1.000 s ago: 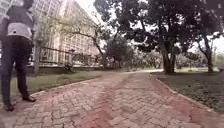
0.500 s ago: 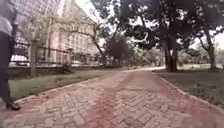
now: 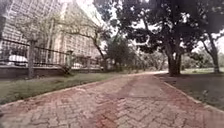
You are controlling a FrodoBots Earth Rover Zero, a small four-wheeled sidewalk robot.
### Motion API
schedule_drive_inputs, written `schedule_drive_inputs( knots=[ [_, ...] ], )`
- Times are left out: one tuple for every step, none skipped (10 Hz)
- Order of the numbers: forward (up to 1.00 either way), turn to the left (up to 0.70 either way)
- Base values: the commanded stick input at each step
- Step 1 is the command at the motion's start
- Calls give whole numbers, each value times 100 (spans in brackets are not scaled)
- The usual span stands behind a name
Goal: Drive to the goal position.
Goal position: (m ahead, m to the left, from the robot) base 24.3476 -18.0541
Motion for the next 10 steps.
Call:
schedule_drive_inputs(
  knots=[
    [70,0],
    [70,0],
    [70,0],
    [70,0],
    [70,-35],
    [70,-35],
    [70,-35],
    [70,-35],
    [70,-35],
    [70,-35]
  ],
)
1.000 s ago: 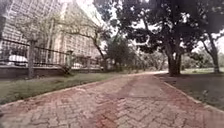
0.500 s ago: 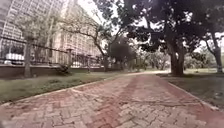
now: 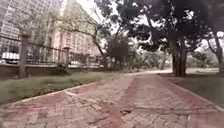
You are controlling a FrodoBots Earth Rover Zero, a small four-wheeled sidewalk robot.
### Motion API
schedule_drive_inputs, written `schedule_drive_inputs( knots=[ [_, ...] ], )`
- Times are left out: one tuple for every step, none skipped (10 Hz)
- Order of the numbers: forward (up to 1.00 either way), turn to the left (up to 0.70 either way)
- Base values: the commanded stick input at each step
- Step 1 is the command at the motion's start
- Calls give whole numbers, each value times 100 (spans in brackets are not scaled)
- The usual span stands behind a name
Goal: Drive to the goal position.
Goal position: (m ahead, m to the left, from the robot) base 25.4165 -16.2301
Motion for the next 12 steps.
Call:
schedule_drive_inputs(
  knots=[
    [70,-35],
    [70,-35],
    [70,-35],
    [70,-35],
    [70,-35],
    [70,-35],
    [70,-35],
    [70,-35],
    [70,-35],
    [70,-35],
    [70,-35],
    [70,-35]
  ],
)
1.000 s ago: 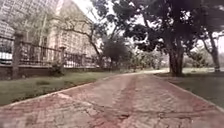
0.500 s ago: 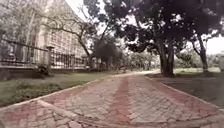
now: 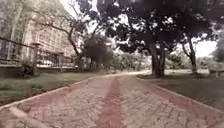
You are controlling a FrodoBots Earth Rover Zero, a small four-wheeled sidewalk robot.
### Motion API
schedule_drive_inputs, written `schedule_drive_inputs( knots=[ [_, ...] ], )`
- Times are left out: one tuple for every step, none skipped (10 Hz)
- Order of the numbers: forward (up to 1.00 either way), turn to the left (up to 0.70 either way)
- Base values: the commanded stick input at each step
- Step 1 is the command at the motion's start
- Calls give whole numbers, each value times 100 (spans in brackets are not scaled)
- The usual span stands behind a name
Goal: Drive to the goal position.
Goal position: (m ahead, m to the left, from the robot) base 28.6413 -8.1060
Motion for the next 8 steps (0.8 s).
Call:
schedule_drive_inputs(
  knots=[
    [70,0],
    [70,0],
    [70,0],
    [70,0],
    [70,0],
    [70,0],
    [70,0],
    [70,0]
  ],
)
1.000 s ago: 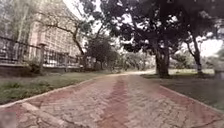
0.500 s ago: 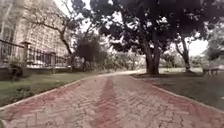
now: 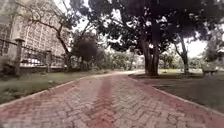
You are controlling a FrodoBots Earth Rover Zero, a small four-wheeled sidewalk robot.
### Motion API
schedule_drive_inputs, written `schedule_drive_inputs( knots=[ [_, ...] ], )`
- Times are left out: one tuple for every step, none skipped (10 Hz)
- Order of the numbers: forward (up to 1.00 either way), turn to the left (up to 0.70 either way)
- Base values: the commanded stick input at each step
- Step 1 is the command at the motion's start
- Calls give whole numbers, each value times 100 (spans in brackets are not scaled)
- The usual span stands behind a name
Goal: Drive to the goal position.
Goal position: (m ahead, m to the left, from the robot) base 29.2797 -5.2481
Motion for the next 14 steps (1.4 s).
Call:
schedule_drive_inputs(
  knots=[
    [70,0],
    [70,0],
    [70,0],
    [70,0],
    [70,0],
    [70,0],
    [70,0],
    [70,0],
    [70,15],
    [70,29],
    [70,35],
    [70,35],
    [70,0],
    [70,0]
  ],
)
